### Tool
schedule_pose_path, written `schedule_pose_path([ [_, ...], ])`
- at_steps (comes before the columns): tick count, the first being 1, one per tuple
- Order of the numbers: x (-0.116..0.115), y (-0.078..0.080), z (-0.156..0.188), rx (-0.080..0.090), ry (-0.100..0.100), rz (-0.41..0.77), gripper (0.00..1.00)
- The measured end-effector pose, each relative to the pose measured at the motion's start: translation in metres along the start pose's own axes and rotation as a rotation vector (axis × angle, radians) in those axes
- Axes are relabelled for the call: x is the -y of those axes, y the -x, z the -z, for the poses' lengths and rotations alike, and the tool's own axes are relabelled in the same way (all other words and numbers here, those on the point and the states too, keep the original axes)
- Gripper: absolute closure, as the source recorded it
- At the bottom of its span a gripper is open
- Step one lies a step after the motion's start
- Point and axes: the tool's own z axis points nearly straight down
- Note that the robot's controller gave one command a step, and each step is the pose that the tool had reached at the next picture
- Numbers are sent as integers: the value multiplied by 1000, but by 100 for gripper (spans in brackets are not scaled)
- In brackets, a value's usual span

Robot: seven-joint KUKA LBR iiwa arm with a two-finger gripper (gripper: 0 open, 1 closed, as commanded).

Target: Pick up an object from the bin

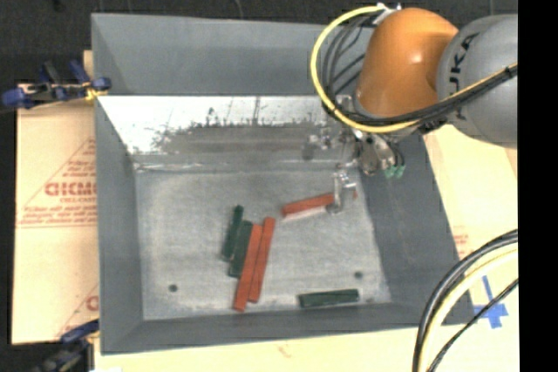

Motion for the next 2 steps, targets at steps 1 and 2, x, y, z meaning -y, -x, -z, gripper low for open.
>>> schedule_pose_path([
  [1,-8,-2,-58,-12,4,78,0],
  [2,-1,-5,-86,-5,5,-62,100],
])
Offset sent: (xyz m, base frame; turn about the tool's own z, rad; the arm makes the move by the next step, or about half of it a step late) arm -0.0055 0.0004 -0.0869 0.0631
